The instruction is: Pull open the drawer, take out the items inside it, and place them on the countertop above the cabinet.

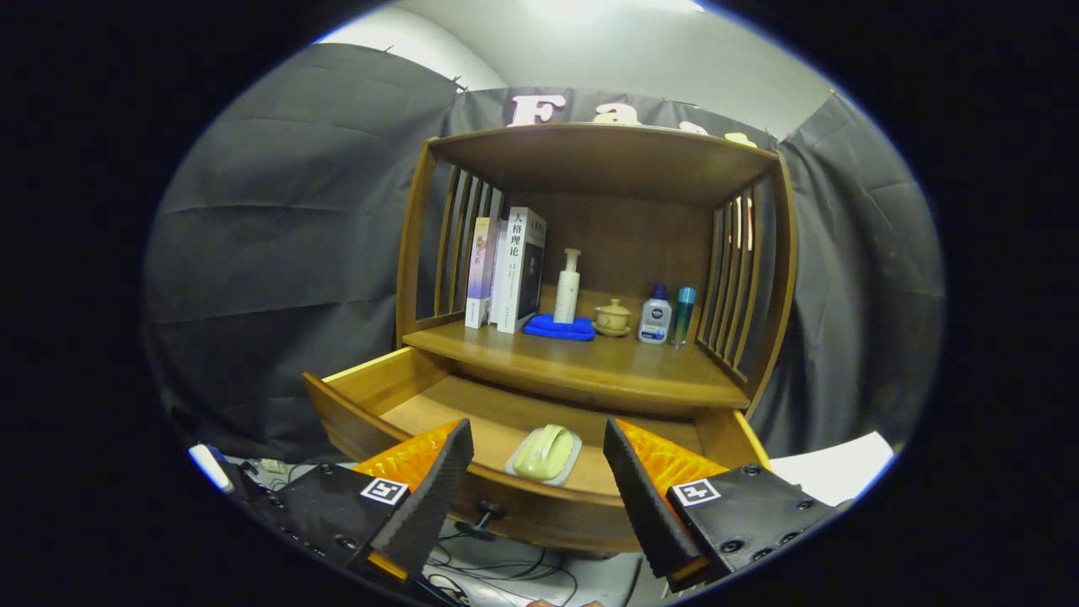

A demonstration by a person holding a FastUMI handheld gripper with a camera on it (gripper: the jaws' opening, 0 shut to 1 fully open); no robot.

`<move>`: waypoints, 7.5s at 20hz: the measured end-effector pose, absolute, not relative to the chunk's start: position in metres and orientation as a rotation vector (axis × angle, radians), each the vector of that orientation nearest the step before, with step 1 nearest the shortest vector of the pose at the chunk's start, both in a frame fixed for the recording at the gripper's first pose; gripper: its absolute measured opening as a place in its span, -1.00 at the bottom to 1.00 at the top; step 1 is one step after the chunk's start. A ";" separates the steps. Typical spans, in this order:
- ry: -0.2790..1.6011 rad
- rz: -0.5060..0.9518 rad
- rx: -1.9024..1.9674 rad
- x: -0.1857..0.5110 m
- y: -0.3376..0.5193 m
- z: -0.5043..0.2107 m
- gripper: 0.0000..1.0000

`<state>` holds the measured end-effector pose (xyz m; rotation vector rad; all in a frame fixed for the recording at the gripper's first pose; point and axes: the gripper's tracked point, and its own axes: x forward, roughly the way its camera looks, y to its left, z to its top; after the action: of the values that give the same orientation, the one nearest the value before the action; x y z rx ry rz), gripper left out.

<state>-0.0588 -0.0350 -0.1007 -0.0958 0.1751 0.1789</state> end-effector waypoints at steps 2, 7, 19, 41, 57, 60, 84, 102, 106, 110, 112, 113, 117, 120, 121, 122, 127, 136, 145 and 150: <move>0.195 0.179 -0.099 -0.046 -0.038 -0.096 0.96; 0.259 0.184 -0.063 -0.012 -0.032 -0.087 0.96; 0.603 0.228 -0.026 0.059 -0.012 -0.125 0.96; 1.034 0.171 0.197 0.070 -0.005 -0.235 -0.63; 0.825 0.288 0.244 0.027 -0.025 -0.151 -0.64; 0.779 0.288 0.223 0.028 -0.035 -0.133 -0.63; 0.721 0.082 0.474 0.223 -0.062 -0.104 -0.63; 0.396 0.011 0.233 0.218 -0.061 -0.043 0.99; 0.187 0.021 0.179 0.175 -0.055 0.011 0.95; 0.079 0.017 0.163 0.129 -0.051 0.039 0.96; 0.064 0.025 0.142 0.104 -0.048 0.041 0.96; 0.051 0.021 0.134 0.092 -0.047 0.038 0.96; 0.002 0.019 0.089 0.048 -0.040 0.021 0.97; -0.023 0.036 0.076 0.012 -0.028 0.000 0.98; -0.029 0.043 0.069 0.000 -0.024 -0.009 0.98; -0.036 0.048 0.059 -0.011 -0.020 -0.017 0.98; 0.009 0.024 0.000 -0.047 -0.011 -0.070 1.00; 0.038 -0.062 -0.022 -0.082 -0.019 -0.120 1.00; 0.166 -0.066 -0.108 -0.081 -0.007 -0.177 0.96; 0.173 -0.048 -0.119 -0.080 0.003 -0.186 0.96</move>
<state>-0.0796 0.0026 -0.1861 -0.1187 0.1729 -0.0478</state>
